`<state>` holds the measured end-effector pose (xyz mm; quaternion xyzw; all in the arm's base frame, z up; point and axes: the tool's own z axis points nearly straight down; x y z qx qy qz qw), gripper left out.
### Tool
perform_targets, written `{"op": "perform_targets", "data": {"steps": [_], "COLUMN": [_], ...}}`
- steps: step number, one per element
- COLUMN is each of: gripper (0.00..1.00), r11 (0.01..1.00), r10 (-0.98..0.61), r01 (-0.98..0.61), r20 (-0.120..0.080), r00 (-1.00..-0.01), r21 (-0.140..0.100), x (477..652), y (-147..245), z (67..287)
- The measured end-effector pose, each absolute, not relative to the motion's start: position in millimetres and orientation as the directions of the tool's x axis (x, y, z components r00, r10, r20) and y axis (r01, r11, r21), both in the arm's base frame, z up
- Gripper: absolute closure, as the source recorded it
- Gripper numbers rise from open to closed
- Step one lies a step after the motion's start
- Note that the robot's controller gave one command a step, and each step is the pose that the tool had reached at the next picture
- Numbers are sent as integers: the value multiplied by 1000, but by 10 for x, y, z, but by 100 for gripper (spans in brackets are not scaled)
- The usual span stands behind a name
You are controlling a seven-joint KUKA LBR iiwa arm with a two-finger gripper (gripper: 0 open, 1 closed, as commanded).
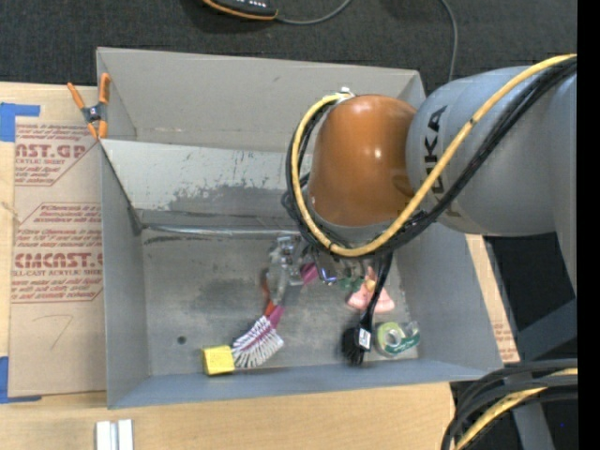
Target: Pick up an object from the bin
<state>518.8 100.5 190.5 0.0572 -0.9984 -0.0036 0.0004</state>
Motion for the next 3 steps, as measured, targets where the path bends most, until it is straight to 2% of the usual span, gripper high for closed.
{"op": "perform_targets", "data": {"steps": [1,2,3], "gripper": [100,0,0], "r11": [991,972,972], "r10": [-132,-235,-235], "r01": [-132,-235,-235], "r20": [-2,-10,-9], "r00": [-991,-972,-972], "r21": [3,7,7], "x": [4808,4817,4816], "y": [631,1239,1239], "z": [1727,1155,1155]}}
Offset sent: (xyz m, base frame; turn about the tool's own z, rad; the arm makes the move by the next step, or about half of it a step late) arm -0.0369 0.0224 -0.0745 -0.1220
